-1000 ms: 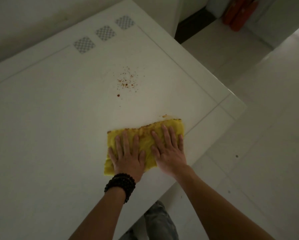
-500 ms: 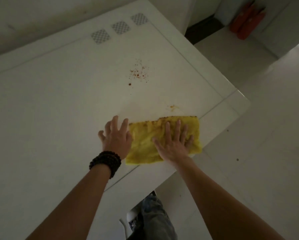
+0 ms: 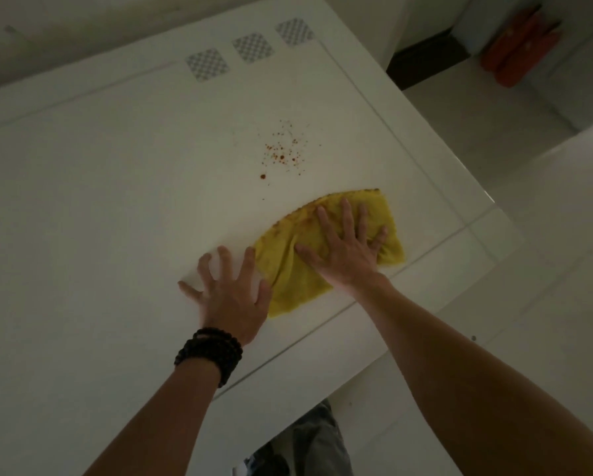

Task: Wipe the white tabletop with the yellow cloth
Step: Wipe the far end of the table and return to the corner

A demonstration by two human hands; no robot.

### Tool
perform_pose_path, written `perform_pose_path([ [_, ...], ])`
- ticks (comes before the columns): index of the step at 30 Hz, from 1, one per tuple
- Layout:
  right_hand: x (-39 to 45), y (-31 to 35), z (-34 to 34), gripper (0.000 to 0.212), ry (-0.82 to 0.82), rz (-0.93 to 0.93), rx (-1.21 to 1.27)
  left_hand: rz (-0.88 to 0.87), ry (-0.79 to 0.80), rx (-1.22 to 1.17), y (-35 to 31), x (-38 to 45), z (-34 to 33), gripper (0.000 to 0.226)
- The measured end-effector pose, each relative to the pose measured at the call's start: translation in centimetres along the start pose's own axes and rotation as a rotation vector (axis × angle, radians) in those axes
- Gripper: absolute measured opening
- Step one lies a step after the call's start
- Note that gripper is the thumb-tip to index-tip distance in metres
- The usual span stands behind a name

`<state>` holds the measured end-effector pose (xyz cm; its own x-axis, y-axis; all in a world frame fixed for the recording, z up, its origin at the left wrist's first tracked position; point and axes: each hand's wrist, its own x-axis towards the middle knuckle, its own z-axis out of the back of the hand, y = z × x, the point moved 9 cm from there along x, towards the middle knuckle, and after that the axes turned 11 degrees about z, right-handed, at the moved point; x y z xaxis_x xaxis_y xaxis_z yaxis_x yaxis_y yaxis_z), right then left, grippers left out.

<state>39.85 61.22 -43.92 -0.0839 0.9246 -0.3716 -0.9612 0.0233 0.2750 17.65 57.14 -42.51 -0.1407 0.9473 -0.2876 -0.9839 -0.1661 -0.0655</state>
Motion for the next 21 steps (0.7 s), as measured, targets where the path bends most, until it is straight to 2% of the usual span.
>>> perform_pose_path([
  [5, 0.5, 0.0, 0.2, 0.088, 0.011, 0.033, -0.021, 0.026, 0.051, 0.042, -0.1, 0.1, 0.3, 0.069],
  [10, -7.0, 1.9, -3.0, 0.076, 0.064, 0.132, -0.024, 0.000, 0.069, 0.075, 0.4, 0.1, 1.0, 0.058],
  [14, -10.2, 1.9, -4.5, 0.076, 0.110, 0.123, -0.029, -0.020, 0.038, 0.089, 0.5, -0.1, 1.7, 0.058],
  [17, -7.7, 2.0, -3.5, 0.074, 0.070, 0.082, -0.025, -0.007, 0.027, 0.062, 0.6, -0.3, 1.9, 0.061],
  [21, -0.4, 2.4, -1.2, 0.077, 0.050, 0.071, -0.016, 0.021, 0.046, -0.006, 0.9, -0.1, 1.7, 0.057],
])
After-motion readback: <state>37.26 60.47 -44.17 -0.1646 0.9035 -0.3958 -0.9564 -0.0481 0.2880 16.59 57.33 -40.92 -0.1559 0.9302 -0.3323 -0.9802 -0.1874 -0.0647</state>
